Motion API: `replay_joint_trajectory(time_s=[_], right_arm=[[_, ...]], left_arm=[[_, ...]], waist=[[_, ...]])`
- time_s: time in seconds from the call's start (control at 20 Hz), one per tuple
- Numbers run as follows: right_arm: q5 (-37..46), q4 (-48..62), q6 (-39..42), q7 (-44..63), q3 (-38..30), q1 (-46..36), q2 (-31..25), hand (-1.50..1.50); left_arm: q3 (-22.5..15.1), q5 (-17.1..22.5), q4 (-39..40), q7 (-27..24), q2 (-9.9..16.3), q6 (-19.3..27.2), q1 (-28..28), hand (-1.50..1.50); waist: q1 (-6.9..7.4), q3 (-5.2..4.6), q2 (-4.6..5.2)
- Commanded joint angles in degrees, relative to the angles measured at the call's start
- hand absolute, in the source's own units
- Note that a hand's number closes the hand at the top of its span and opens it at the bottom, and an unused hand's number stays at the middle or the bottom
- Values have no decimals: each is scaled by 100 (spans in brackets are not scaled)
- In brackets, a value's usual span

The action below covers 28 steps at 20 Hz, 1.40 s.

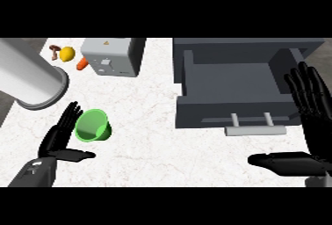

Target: Pick up the cup, place it into the drawer and close the drawer

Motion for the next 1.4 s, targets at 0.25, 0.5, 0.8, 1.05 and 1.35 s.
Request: replay_joint_trajectory(time_s=[0.25,0.5,0.8,1.05,1.35], right_arm=[[-32,-112,95,4,6,183,-13,-150],[67,-94,-12,43,113,-38,86,-150],[-3,-7,114,-48,90,17,38,-150],[-159,125,137,31,-91,-172,-35,-150],[-112,76,129,67,20,-12,48,-150]], left_arm=[[-17,-71,374,-863,-24,-491,-135,-150],[26,-44,502,-704,7,-548,-398,-150],[25,3,523,-814,-116,-894,-389,-150],[-40,19,416,-758,-437,-1016,-531,-150],[-80,134,313,-739,-646,-1595,-431,150]], waist=[[-49,-6,10],[-80,-12,24],[-94,-12,35],[-90,-11,35],[-63,-10,23]])
